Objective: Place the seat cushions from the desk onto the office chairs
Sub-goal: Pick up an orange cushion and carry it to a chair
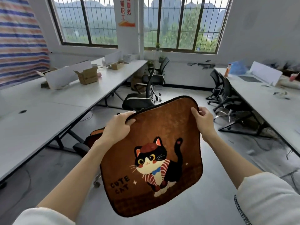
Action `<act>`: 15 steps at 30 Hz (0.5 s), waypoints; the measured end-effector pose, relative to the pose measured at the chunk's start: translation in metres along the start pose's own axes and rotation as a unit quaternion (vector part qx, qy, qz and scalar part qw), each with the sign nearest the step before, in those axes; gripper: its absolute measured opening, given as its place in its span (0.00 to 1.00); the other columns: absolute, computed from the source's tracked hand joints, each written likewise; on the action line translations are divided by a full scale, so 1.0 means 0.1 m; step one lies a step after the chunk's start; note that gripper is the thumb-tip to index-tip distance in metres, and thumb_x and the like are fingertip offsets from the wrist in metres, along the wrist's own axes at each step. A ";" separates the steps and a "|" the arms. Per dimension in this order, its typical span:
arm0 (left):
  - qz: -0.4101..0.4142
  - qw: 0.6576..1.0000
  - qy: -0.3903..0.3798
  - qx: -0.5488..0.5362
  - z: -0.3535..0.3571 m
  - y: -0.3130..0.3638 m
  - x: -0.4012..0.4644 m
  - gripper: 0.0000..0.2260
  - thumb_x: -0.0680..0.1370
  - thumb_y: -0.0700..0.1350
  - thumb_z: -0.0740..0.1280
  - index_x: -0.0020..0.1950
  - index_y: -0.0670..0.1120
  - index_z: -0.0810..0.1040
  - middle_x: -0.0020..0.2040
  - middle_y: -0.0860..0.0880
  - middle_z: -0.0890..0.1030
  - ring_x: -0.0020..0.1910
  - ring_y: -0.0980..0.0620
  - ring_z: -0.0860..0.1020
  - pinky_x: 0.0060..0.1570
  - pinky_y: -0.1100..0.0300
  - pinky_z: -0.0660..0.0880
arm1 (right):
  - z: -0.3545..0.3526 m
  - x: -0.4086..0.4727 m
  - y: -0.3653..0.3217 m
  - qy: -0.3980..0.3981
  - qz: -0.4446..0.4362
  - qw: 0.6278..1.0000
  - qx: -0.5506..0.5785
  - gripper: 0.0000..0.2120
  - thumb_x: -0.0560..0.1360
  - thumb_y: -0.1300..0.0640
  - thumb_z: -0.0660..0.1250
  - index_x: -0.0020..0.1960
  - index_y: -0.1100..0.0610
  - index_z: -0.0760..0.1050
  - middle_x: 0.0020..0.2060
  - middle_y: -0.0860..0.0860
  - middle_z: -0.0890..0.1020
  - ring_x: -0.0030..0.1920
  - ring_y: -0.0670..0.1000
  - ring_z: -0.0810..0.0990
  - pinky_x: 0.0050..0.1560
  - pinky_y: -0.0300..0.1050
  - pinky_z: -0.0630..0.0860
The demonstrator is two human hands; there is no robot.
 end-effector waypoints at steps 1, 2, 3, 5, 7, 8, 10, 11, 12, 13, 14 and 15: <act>-0.002 1.000 -0.004 -0.001 0.13 -0.02 0.35 0.12 0.79 0.46 0.61 0.62 0.52 0.75 0.55 0.50 0.81 0.55 0.48 0.78 0.55 0.49 0.75 | 0.02 0.33 0.02 0.011 -0.002 1.000 -0.011 0.08 0.77 0.51 0.64 0.48 0.56 0.74 0.39 0.51 0.77 0.43 0.52 0.76 0.44 0.46 0.72; -0.002 1.000 -0.013 -0.010 0.24 0.01 0.63 0.12 0.79 0.46 0.61 0.62 0.51 0.75 0.54 0.50 0.81 0.54 0.48 0.78 0.54 0.49 0.75 | 0.04 0.61 0.03 0.019 -0.002 1.000 -0.023 0.08 0.77 0.51 0.64 0.46 0.57 0.73 0.36 0.49 0.76 0.41 0.51 0.74 0.41 0.44 0.70; -0.001 1.000 -0.019 -0.018 0.36 0.06 0.90 0.12 0.79 0.45 0.61 0.62 0.51 0.75 0.54 0.49 0.81 0.54 0.47 0.78 0.54 0.50 0.75 | 0.03 0.89 0.04 0.028 0.002 0.999 -0.036 0.08 0.78 0.52 0.63 0.46 0.57 0.73 0.35 0.48 0.75 0.39 0.50 0.73 0.38 0.42 0.69; -0.002 0.999 -0.036 -0.038 0.64 0.13 1.44 0.13 0.79 0.44 0.62 0.64 0.47 0.74 0.56 0.46 0.80 0.57 0.46 0.77 0.55 0.54 0.74 | 0.00 1.48 0.06 0.066 -0.001 0.997 -0.041 0.08 0.78 0.52 0.63 0.46 0.57 0.73 0.33 0.48 0.74 0.37 0.49 0.72 0.37 0.43 0.67; -0.006 0.997 -0.051 -0.056 0.95 0.17 1.95 0.15 0.79 0.44 0.63 0.66 0.44 0.73 0.59 0.45 0.79 0.60 0.46 0.76 0.55 0.58 0.71 | 0.03 2.10 0.12 0.091 -0.004 0.995 -0.035 0.09 0.78 0.52 0.62 0.49 0.57 0.75 0.36 0.50 0.76 0.38 0.50 0.73 0.43 0.45 0.68; -0.009 0.996 -0.058 -0.066 1.12 0.15 2.22 0.15 0.79 0.43 0.63 0.66 0.44 0.74 0.59 0.46 0.79 0.59 0.47 0.76 0.53 0.60 0.70 | 0.07 2.42 0.17 0.095 -0.008 0.995 -0.036 0.09 0.78 0.52 0.62 0.50 0.58 0.76 0.38 0.51 0.76 0.40 0.51 0.74 0.45 0.46 0.68; -0.013 0.994 -0.072 -0.083 1.45 0.08 2.72 0.13 0.79 0.43 0.63 0.63 0.45 0.76 0.55 0.48 0.81 0.56 0.48 0.78 0.50 0.62 0.70 | 0.17 3.02 0.26 0.095 -0.012 0.994 -0.048 0.09 0.78 0.53 0.62 0.51 0.58 0.77 0.40 0.52 0.77 0.42 0.51 0.74 0.45 0.44 0.68; -0.017 0.993 -0.072 -0.092 1.59 0.03 2.99 0.12 0.79 0.43 0.64 0.61 0.45 0.77 0.53 0.49 0.81 0.54 0.49 0.78 0.48 0.64 0.70 | 0.24 3.33 0.32 0.089 -0.017 0.995 -0.048 0.09 0.78 0.54 0.62 0.51 0.58 0.76 0.39 0.52 0.77 0.42 0.51 0.74 0.45 0.43 0.67; -0.021 0.993 -0.069 -0.095 1.67 0.00 3.17 0.11 0.78 0.42 0.64 0.60 0.45 0.78 0.52 0.49 0.81 0.52 0.50 0.79 0.46 0.64 0.71 | 0.30 3.54 0.37 0.081 -0.020 0.995 -0.049 0.08 0.78 0.54 0.62 0.51 0.57 0.76 0.38 0.51 0.76 0.42 0.51 0.74 0.44 0.43 0.66; -0.030 0.993 -0.060 -0.101 1.81 -0.07 3.51 0.10 0.78 0.42 0.64 0.58 0.45 0.79 0.50 0.49 0.82 0.51 0.50 0.80 0.46 0.64 0.72 | 0.41 3.90 0.45 0.073 -0.023 0.996 -0.046 0.07 0.78 0.55 0.61 0.51 0.57 0.76 0.37 0.51 0.76 0.42 0.51 0.74 0.44 0.43 0.66; -0.037 0.992 -0.055 -0.105 1.88 -0.12 3.70 0.09 0.78 0.41 0.65 0.57 0.44 0.79 0.49 0.49 0.82 0.50 0.50 0.80 0.46 0.62 0.73 | 0.49 4.11 0.50 0.063 -0.025 0.997 -0.047 0.08 0.78 0.55 0.61 0.51 0.58 0.76 0.38 0.51 0.76 0.42 0.51 0.74 0.44 0.43 0.66; -0.050 0.992 -0.040 -0.107 2.01 -0.17 4.10 0.09 0.78 0.41 0.65 0.57 0.44 0.80 0.49 0.48 0.83 0.50 0.50 0.80 0.48 0.59 0.75 | 0.61 4.54 0.56 0.049 -0.027 0.998 -0.040 0.09 0.78 0.55 0.62 0.52 0.58 0.77 0.40 0.51 0.77 0.42 0.51 0.74 0.44 0.43 0.67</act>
Point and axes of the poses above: each hand's wrist, its own x-axis towards the middle knuckle, its own z-axis out of the palm, y = z × x, the point moved 9 cm from there along x, towards the middle knuckle
